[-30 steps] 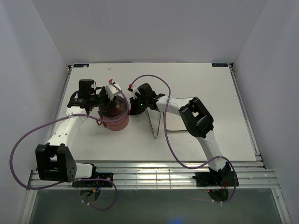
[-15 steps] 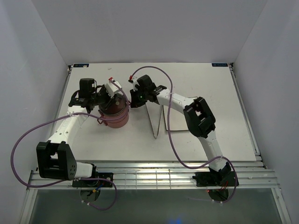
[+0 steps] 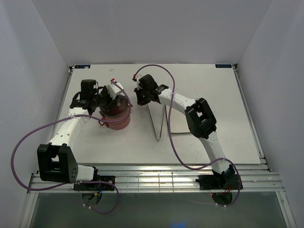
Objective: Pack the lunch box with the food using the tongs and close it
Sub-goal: Close the fastener on the packing box.
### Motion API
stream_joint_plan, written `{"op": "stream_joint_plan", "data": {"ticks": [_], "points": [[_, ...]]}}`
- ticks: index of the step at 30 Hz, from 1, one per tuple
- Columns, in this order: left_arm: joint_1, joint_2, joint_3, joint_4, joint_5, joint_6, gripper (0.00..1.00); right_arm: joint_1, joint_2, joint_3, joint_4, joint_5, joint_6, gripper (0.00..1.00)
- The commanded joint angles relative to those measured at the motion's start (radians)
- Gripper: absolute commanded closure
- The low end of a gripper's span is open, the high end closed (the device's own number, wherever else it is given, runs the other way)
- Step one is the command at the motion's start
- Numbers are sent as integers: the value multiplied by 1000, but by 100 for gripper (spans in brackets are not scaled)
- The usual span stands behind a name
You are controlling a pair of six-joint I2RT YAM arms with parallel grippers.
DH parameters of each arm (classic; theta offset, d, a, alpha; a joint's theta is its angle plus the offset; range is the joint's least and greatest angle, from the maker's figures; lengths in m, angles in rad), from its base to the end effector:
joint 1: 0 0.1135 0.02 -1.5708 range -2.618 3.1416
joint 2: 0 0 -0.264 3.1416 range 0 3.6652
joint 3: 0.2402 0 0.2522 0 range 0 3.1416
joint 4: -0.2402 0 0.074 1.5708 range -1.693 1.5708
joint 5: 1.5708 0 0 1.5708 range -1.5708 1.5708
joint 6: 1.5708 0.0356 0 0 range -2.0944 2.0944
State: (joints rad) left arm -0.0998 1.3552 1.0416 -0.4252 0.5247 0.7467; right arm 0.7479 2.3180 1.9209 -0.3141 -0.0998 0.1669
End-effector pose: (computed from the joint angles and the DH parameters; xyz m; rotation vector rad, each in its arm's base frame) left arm 0.2893 -0.0469 0.2823 1.1358 1.8890 -0.2500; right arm 0.3872 0.3640 0.1963 -0.7240 2.2342 0.5805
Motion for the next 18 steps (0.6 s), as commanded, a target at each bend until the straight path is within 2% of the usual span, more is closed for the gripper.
{"op": "stream_joint_plan", "data": {"ticks": [1,9,13,18], "points": [[-8,28,-49,-152,17,10,96,-18,-38,-6,30,72,-15,92],[-8,33,-54,-152,38,22,98,-30,43,116,64,8,-56,92],[-8,30,-54,-153,38,22,99,1,58,127,63,-20,-56,92],[-8,33,-54,-152,35,22,100,59,100,202,-34,-69,-40,92]]}}
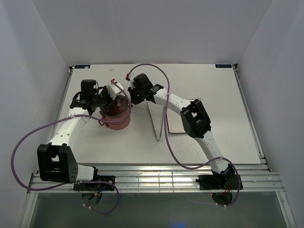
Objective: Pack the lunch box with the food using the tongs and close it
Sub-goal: Close the fastener on the packing box.
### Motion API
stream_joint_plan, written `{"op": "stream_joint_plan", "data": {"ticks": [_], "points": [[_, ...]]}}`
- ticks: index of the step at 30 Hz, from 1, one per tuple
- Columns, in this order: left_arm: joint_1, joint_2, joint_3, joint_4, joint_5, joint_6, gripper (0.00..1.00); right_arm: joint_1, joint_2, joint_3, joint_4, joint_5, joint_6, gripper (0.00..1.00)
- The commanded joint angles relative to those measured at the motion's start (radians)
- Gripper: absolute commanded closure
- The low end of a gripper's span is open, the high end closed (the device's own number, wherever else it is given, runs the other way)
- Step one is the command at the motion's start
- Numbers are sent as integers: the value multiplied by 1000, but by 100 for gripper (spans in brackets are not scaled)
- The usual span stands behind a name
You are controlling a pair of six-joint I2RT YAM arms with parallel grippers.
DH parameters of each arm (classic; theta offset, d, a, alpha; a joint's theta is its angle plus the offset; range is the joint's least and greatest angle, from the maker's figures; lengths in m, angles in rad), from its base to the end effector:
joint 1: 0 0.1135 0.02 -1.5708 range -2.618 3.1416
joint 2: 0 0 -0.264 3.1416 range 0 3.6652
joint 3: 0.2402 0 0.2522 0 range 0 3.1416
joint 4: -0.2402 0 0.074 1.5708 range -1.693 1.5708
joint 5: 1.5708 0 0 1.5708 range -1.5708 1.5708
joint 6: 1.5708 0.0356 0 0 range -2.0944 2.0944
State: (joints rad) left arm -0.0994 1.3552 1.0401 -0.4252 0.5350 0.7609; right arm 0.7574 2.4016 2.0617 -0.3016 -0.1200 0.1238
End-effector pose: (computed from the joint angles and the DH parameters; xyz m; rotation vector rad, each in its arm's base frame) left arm 0.2890 -0.0471 0.2819 1.1513 1.8762 -0.2536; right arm 0.3993 0.3834 0.2010 -0.7744 2.1422 0.6104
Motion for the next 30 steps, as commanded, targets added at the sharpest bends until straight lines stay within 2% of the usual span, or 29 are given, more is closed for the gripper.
{"op": "stream_joint_plan", "data": {"ticks": [1,3,7,14,24,27,30], "points": [[-8,32,-52,-152,26,8,100,63,8,29,-42,-76,13,92],[-8,33,-51,-152,28,9,100,74,-31,-27,30,-160,13,92],[-8,35,-52,-152,33,11,100,71,-73,-118,93,-199,11,92],[-8,13,-64,-147,40,6,100,28,-110,-156,84,-90,27,92],[-10,9,-71,-145,37,5,100,3,-76,-51,33,78,-36,92],[-10,12,-69,-147,39,2,100,10,-27,15,-8,74,-38,92],[-10,12,-68,-147,36,3,100,25,-6,32,-10,-8,-23,92]]}}
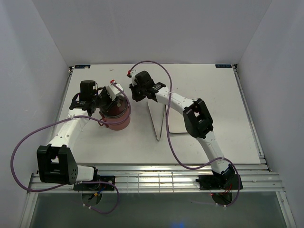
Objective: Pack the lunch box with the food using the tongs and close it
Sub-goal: Close the fastener on the packing box.
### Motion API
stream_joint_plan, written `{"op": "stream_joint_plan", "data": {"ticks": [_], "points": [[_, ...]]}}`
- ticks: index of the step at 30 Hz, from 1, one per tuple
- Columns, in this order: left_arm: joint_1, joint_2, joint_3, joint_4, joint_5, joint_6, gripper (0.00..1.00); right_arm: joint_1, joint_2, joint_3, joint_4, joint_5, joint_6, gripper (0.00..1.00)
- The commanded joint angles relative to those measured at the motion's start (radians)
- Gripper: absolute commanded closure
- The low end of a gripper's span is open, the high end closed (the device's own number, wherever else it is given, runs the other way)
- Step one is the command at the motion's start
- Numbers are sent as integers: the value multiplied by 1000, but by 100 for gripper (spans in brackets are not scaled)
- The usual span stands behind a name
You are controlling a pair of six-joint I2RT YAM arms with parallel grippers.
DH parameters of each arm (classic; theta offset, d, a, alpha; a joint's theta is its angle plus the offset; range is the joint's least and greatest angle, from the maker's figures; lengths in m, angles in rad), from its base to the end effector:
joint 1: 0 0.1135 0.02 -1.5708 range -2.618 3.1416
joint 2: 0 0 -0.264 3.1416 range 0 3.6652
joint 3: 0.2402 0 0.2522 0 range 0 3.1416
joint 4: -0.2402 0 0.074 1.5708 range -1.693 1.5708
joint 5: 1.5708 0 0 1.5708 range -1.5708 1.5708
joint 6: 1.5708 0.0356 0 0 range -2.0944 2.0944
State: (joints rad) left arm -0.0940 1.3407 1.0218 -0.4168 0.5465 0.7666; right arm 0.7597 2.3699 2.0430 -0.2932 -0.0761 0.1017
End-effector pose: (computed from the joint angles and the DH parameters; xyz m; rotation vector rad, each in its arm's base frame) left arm 0.2856 -0.0455 0.2806 1.1537 1.8650 -0.2572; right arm 0.3966 0.3805 0.2121 -0.7674 2.1115 0.5604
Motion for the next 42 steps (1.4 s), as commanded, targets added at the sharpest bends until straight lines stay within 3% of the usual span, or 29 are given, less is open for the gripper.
{"op": "stream_joint_plan", "data": {"ticks": [1,5,9,14,27,37,42], "points": [[-16,23,-49,-155,24,-3,100,33,26,52,-21,-68,0,92],[-16,21,-54,-154,21,-4,100,79,26,65,-34,-178,15,92],[-16,23,-52,-152,27,-4,100,105,-24,-19,14,-409,47,92],[-16,25,-52,-152,32,-4,100,79,-107,-127,111,-448,138,92],[-27,29,-69,-152,4,-10,100,-17,-104,-112,55,-12,27,92],[-27,40,-74,-152,4,-6,100,3,6,31,-9,-70,16,92],[-27,44,-72,-151,3,-4,100,87,66,123,-145,-97,1,92]]}}
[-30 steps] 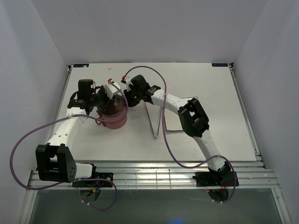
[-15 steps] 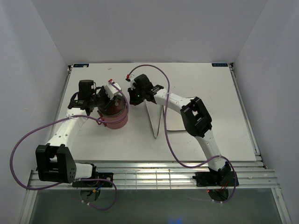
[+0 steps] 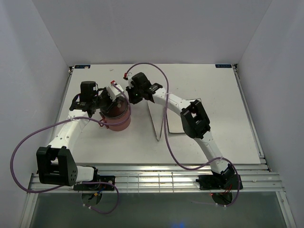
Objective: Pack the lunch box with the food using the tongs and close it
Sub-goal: Close the fastener on the packing box.
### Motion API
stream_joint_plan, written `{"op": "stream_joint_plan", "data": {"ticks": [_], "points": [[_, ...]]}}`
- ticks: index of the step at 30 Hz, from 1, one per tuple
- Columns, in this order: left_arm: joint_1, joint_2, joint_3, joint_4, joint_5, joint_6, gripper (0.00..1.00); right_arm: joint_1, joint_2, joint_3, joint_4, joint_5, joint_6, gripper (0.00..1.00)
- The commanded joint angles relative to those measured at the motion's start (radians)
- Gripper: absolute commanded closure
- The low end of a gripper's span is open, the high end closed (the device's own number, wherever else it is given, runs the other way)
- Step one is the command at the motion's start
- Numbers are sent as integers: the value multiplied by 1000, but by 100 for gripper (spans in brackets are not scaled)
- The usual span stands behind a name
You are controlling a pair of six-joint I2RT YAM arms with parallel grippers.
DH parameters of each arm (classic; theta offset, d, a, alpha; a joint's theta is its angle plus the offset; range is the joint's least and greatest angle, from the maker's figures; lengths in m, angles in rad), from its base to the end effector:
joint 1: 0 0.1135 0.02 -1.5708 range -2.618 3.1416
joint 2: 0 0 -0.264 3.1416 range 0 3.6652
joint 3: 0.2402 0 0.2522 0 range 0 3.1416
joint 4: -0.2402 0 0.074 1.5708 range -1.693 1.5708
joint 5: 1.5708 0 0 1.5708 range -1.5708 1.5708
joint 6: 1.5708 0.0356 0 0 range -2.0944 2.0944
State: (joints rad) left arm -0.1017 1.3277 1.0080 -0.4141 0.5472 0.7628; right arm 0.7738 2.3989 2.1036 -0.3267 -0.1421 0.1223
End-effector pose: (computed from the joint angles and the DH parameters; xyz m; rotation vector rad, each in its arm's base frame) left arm 0.2820 -0.0474 0.2798 1.1576 1.8612 -0.2634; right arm 0.3935 0.3915 0.2145 -0.8023 2.1169 0.6484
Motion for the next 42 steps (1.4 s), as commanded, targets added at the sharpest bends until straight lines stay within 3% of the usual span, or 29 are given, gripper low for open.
{"op": "stream_joint_plan", "data": {"ticks": [1,2,4,6,11,15,27,38,41,42], "points": [[-20,62,-60,-152,2,1,100,81,39,67,-127,-40,-12,92],[-20,65,-60,-153,3,1,100,88,31,65,-136,-72,-10,92],[-18,76,-57,-153,7,3,100,88,-3,3,-53,-276,11,92],[-20,87,-60,-155,5,1,100,65,-70,-134,73,-391,78,92],[-20,116,-65,-155,7,-3,100,7,-153,-238,103,-295,111,92],[-20,102,-91,-124,11,-33,100,-24,-158,-218,46,-127,50,92],[-33,54,-147,-109,-23,-48,100,-31,-80,-31,-84,47,-36,92],[-38,54,-158,-104,-16,-46,100,-2,68,154,-235,-10,-43,92],[-38,57,-158,-100,-13,-46,100,12,66,151,-206,-138,-49,92],[-38,62,-157,-98,-12,-46,100,10,56,129,-178,-280,-40,92]]}}
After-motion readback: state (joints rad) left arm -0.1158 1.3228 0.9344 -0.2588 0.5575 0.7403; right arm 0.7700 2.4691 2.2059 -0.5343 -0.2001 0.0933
